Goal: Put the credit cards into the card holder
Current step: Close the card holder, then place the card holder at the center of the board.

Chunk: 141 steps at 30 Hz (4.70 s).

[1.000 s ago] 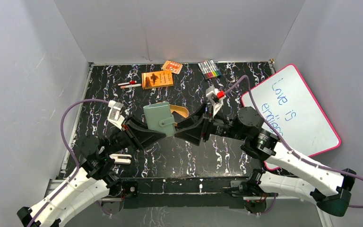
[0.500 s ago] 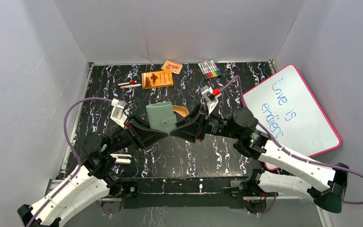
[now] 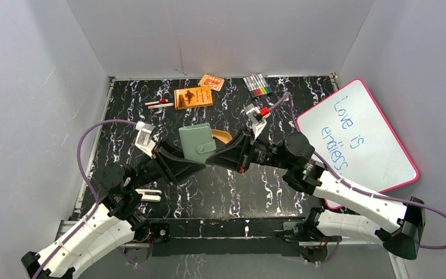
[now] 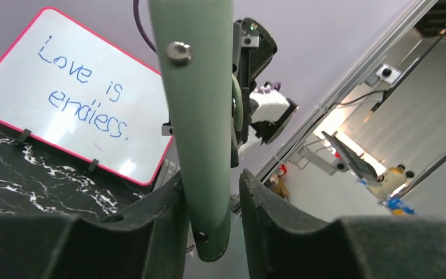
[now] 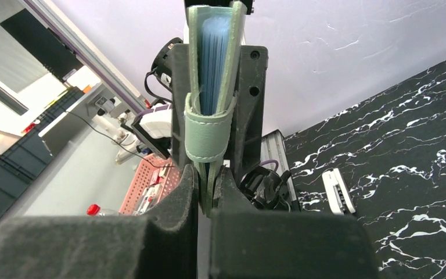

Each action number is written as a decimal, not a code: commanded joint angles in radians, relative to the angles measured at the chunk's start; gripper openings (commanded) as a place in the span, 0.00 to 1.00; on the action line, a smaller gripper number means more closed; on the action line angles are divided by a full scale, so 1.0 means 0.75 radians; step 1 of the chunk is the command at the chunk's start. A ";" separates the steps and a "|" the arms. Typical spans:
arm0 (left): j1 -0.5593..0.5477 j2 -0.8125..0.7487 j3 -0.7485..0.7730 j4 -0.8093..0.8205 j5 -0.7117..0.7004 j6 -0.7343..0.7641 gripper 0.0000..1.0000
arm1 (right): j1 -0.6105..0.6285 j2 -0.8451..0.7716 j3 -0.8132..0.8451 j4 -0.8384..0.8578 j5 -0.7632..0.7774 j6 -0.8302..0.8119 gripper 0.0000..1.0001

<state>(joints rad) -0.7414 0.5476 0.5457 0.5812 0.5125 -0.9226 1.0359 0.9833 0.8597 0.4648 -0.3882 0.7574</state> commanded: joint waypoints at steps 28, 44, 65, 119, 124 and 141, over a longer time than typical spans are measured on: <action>-0.007 -0.137 -0.006 -0.004 -0.104 0.059 0.34 | 0.002 -0.129 -0.089 -0.060 0.028 -0.113 0.00; -0.007 -0.114 -0.037 0.065 -0.111 0.025 0.34 | 0.002 -0.115 -0.086 -0.049 -0.052 -0.128 0.00; -0.006 -0.174 0.142 -0.573 -0.387 0.243 0.00 | 0.002 -0.176 0.041 -0.408 0.114 -0.273 0.73; -0.008 0.378 0.089 -0.942 -0.351 0.127 0.00 | 0.001 -0.129 0.032 -0.798 0.882 -0.518 0.83; -0.010 0.744 0.164 -0.822 -0.298 0.100 0.00 | 0.002 -0.144 0.026 -0.880 1.065 -0.435 0.84; -0.038 1.131 0.075 -0.395 -0.360 -0.021 0.00 | 0.002 -0.217 -0.078 -0.927 1.033 -0.353 0.83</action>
<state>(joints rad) -0.7631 1.3975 0.6231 0.2039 0.2584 -0.9028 1.0363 0.8394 0.8032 -0.2615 0.3851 0.4751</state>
